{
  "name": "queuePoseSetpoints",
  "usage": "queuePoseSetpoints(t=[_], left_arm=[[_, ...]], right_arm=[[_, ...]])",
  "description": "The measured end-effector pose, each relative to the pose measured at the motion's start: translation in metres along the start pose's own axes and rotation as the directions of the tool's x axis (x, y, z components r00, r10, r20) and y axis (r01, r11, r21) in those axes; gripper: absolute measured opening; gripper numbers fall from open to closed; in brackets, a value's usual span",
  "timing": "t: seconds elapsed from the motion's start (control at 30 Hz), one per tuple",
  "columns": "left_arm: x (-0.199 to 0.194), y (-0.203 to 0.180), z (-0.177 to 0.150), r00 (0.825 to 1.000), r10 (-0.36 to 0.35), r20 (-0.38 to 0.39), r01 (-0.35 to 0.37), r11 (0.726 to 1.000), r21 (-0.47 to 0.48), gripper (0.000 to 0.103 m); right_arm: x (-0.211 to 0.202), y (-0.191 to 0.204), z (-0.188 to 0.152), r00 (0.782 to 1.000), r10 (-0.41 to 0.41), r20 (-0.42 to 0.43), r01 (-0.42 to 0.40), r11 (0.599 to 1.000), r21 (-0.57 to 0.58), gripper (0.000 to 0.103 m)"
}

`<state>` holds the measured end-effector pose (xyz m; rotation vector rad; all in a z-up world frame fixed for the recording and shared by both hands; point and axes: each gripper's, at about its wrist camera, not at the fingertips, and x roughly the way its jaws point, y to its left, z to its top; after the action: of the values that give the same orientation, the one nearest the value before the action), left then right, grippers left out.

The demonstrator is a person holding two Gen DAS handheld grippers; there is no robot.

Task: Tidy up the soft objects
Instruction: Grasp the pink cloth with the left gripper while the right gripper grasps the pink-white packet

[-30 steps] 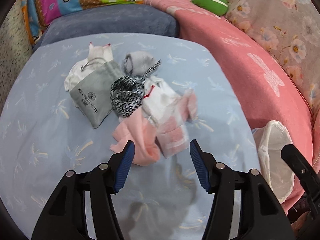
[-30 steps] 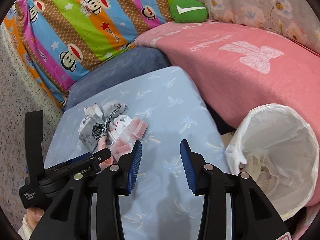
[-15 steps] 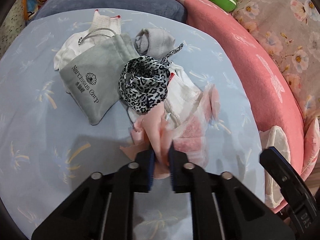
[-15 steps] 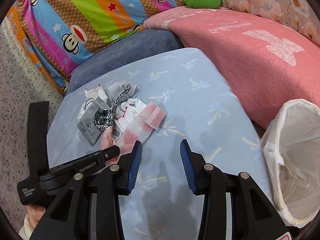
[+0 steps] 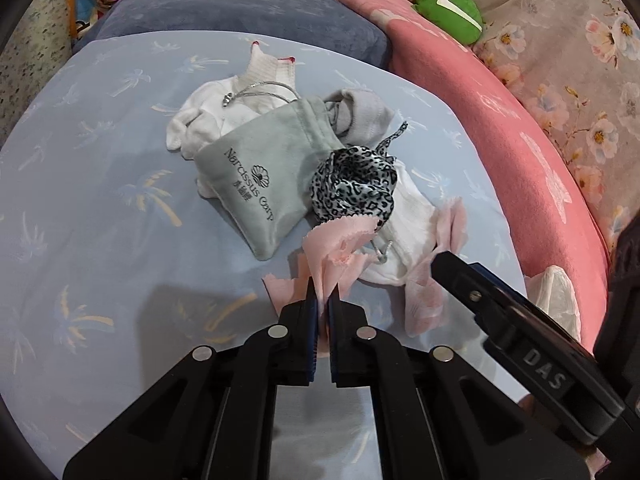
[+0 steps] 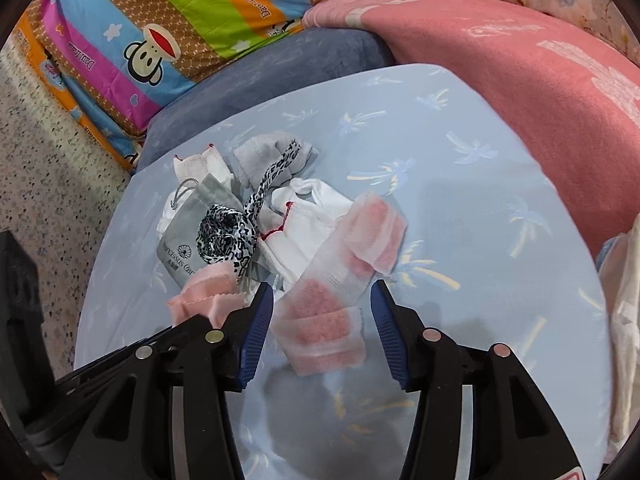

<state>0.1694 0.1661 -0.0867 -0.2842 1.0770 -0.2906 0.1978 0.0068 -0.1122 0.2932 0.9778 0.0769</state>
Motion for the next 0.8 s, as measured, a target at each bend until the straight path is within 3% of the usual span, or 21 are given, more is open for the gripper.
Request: queuePoseSetpoints(t=[0.17,0.43,0.8], left_arm=[[0.002,0.002,0.001,1.0,0.013,-0.003,-0.013,1.0,0.002,0.004],[0.002,-0.005,-0.004,1.0,0.016,-0.01,-0.016,1.0,0.017,0.004],[-0.013,-0.041,-0.017,1.0,-0.012,0.009,0.011,0.996,0.083,0.004]], right_arm=[[0.018,0.0,0.0,0.999,-0.011,-0.032,0.011,1.0,0.012,0.049],[0.015,-0.01,-0.009,0.999,-0.001,-0.041,0.002,1.0,0.013,0.014],[-0.035,-0.037,-0.029,1.0,0.009,0.008,-0.009,0.999,0.054,0.013]])
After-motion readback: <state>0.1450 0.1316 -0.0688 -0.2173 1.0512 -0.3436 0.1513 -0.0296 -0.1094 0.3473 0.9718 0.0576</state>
